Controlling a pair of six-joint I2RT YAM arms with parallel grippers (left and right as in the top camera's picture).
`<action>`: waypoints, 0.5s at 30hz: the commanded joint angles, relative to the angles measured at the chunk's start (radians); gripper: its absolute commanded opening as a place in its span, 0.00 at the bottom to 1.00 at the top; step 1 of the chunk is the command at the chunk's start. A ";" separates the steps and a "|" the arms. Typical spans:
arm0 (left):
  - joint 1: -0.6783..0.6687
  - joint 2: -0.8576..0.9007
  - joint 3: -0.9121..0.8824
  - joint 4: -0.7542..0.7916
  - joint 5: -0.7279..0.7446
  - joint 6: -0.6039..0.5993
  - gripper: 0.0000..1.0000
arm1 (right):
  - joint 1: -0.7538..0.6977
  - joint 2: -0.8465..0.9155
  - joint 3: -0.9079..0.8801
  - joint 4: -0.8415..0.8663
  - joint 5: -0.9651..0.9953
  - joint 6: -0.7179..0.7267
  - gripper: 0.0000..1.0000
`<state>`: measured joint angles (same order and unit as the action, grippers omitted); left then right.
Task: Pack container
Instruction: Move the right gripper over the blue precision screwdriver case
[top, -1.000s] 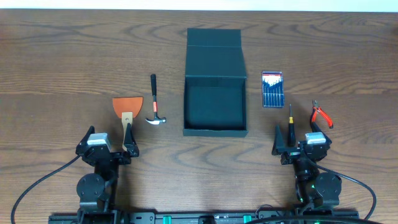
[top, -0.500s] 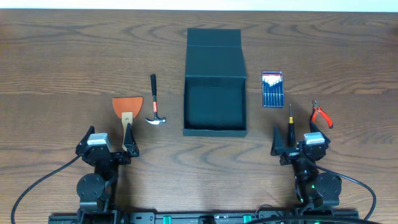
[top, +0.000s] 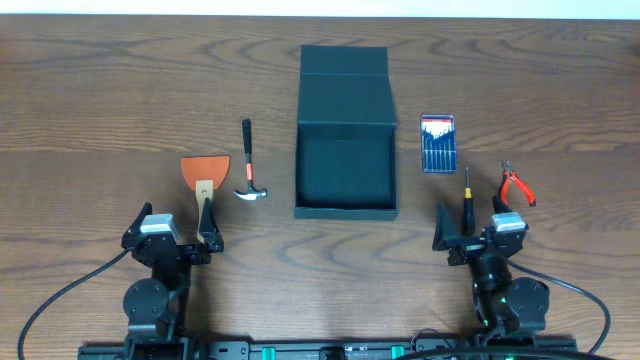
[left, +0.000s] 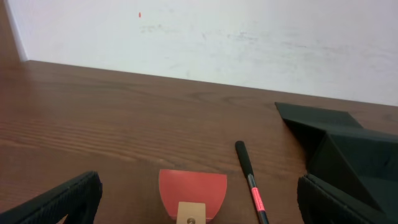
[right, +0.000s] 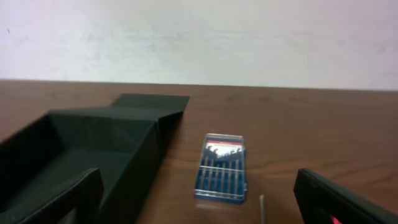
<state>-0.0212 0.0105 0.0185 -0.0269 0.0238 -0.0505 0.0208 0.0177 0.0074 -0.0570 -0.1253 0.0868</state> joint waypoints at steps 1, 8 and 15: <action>0.005 0.000 -0.014 -0.044 -0.009 0.013 0.99 | -0.007 0.008 0.001 -0.003 -0.016 0.183 0.99; 0.005 0.000 -0.014 -0.043 -0.009 0.013 0.99 | -0.007 0.087 0.119 -0.008 -0.001 0.204 0.99; 0.005 0.000 -0.014 -0.043 -0.009 0.013 0.99 | -0.007 0.420 0.428 -0.053 0.015 0.166 0.99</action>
<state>-0.0212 0.0109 0.0189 -0.0269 0.0238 -0.0502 0.0208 0.3275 0.3199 -0.0917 -0.1226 0.2527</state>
